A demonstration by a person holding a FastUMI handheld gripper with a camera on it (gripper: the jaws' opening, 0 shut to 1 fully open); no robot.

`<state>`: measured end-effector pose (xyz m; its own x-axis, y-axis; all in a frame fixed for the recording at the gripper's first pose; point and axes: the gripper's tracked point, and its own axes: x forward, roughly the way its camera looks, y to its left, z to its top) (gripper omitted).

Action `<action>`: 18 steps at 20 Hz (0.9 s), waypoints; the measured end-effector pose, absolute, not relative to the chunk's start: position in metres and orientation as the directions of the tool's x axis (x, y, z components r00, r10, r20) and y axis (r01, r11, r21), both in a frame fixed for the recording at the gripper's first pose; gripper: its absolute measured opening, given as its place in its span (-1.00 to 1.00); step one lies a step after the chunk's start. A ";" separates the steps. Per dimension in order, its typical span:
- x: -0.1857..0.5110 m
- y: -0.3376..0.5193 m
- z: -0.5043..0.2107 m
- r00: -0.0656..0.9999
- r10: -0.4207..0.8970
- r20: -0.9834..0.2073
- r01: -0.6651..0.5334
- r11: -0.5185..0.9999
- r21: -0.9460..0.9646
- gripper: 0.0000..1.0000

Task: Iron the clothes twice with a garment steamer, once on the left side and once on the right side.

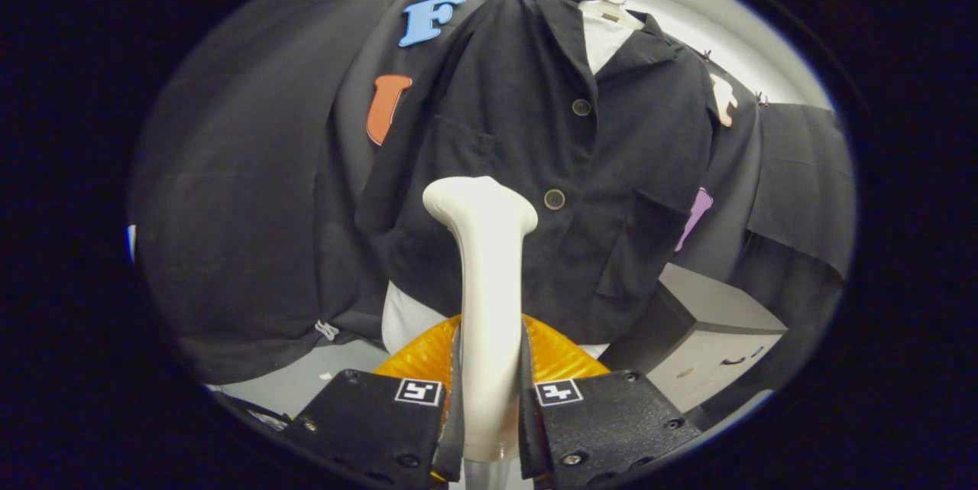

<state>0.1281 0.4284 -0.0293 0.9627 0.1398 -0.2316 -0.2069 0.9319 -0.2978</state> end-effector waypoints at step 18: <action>0.068 0.359 -0.063 0.928 0.170 -0.331 -0.268 0.922 -0.279 -0.38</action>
